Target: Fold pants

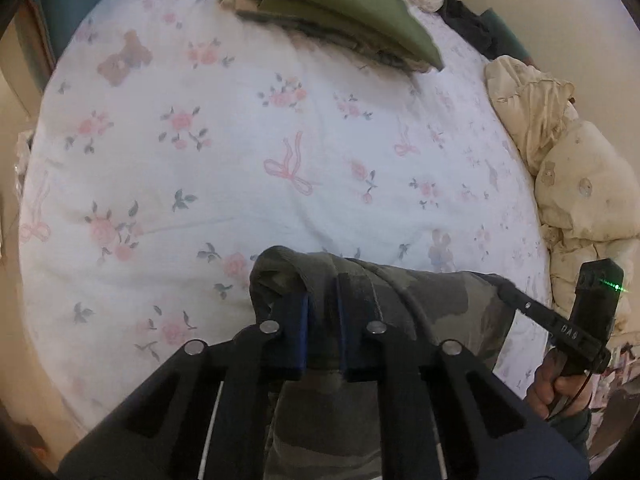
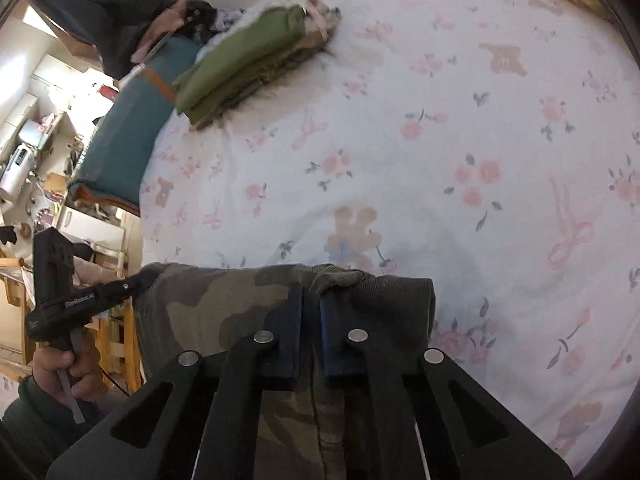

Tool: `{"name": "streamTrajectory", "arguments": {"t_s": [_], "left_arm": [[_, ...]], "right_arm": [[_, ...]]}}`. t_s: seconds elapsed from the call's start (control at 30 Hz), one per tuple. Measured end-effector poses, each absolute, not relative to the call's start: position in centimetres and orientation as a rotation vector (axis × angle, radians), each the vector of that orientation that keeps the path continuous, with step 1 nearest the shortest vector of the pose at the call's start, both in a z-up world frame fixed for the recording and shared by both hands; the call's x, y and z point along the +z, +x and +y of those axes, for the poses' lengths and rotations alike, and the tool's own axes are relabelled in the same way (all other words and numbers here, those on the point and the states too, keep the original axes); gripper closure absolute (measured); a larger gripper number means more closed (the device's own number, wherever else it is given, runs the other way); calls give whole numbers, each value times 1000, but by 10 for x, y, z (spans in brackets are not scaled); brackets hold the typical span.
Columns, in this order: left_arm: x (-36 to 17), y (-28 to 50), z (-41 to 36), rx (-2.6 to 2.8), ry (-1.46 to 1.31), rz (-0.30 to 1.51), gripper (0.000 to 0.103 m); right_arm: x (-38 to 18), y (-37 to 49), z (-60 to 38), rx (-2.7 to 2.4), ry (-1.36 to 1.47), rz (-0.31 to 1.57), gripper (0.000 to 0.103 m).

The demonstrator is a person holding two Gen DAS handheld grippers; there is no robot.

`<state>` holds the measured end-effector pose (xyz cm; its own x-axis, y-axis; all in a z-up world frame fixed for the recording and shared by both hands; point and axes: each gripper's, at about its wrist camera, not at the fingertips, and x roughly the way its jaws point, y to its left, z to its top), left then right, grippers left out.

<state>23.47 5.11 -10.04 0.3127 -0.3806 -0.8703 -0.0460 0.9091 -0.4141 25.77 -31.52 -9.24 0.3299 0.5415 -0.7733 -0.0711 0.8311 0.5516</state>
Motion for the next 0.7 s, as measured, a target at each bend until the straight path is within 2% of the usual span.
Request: {"name": "streamTrajectory", "arguments": {"t_s": [0.17,0.3,0.43,0.47,0.5,0.57,0.7], "left_arm": [[-97,232,59,-219,-420,1217,95],[-111,235,59,-201,-446,1260,95],[-105,236,60,-180,-462,1247,91],[-105,236,63,-181,-493,1259,85],[-107,238,69,-175,-525,1275,72],[-109,242,77,-149,-547,1263,62],[-121,260,86,-138,-601,1289,62]], "right_arm": [[-89,254,-329,380,494,1130,99],[-112,257,-334,323,527,1190,99],[-117,257,-328,291,484,1200,96],[-112,256,-330,305,495,1192,91],[-109,255,-333,317,511,1208,89],[-107,258,-340,339,563,1233,88],[-114,271,-358,338,710,1259,88]]}}
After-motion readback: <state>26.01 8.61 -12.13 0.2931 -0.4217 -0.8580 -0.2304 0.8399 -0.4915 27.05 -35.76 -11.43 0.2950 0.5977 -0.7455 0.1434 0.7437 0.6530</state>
